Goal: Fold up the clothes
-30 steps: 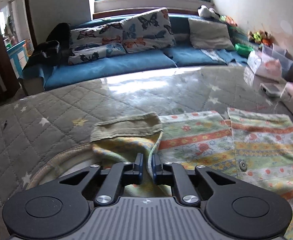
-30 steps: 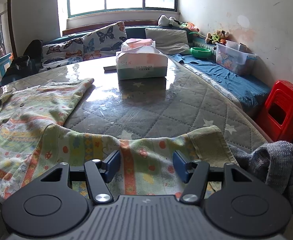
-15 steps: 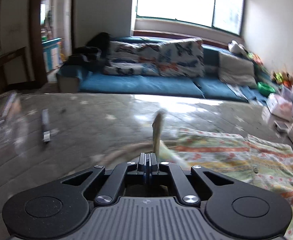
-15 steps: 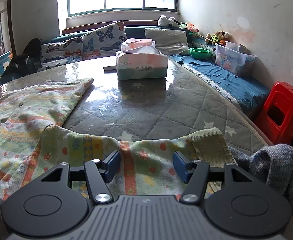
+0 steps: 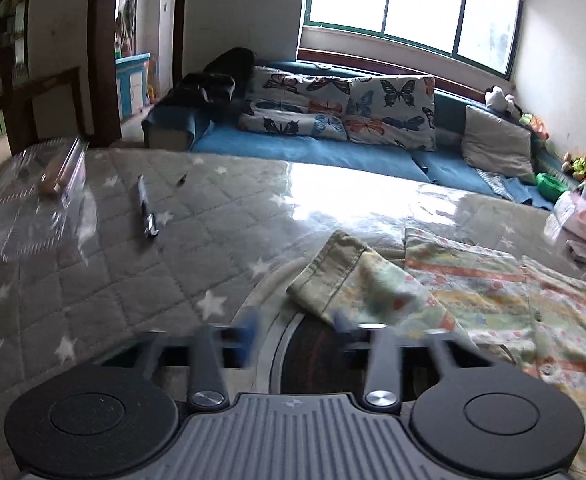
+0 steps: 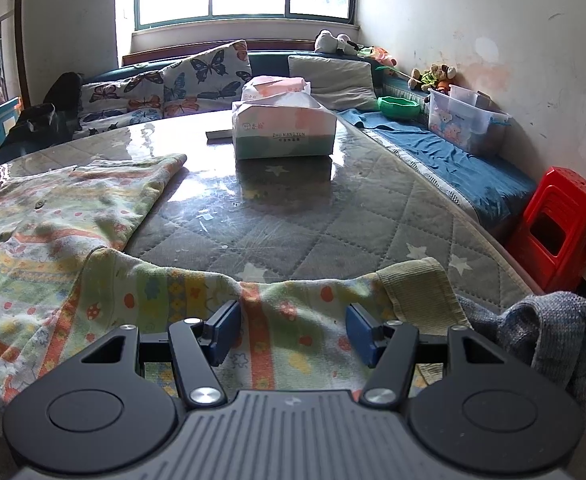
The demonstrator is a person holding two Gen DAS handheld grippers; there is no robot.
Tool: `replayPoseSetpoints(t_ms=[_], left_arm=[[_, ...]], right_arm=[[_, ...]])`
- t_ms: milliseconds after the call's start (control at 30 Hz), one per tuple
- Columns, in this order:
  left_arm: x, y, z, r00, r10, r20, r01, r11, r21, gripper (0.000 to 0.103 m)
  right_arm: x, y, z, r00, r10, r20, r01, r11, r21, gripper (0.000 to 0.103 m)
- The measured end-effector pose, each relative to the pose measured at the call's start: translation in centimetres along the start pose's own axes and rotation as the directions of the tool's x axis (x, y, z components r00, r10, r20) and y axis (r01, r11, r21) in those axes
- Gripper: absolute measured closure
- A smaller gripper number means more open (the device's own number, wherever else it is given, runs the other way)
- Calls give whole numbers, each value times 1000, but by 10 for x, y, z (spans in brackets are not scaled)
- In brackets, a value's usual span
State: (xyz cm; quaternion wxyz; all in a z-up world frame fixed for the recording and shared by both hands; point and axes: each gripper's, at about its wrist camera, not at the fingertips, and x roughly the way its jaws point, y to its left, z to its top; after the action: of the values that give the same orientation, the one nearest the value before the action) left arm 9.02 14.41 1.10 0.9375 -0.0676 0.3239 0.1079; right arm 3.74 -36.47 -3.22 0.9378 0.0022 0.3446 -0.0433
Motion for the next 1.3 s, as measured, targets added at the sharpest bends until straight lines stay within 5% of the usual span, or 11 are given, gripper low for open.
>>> replayPoseSetpoints(t_ms=[200,433,700,1033,1300], left_arm=[[37,-13,9,999,46,-23,-45,998,33,45],[65,-15,5,997,54,-59,-51,997,59,47],[69,-13,4,998,14,-58,-12,999,43,92],[31,11,5,997,79,26,-79,997,-19,95],[-20,60,-3,979,183,91,-172,978,-115,96]], right_arm=[[-6,7,2,1000,9,5,-8,999,-51,43],[-25,34,18,993,111,38,-105,987,-124,43],[-34,79,28,972,231,46,-216,952,-215,42],[-43,122,24,934,356,12,-336,893,-299,42],[-64,170,19,880,475,-18,-438,795,-420,42]])
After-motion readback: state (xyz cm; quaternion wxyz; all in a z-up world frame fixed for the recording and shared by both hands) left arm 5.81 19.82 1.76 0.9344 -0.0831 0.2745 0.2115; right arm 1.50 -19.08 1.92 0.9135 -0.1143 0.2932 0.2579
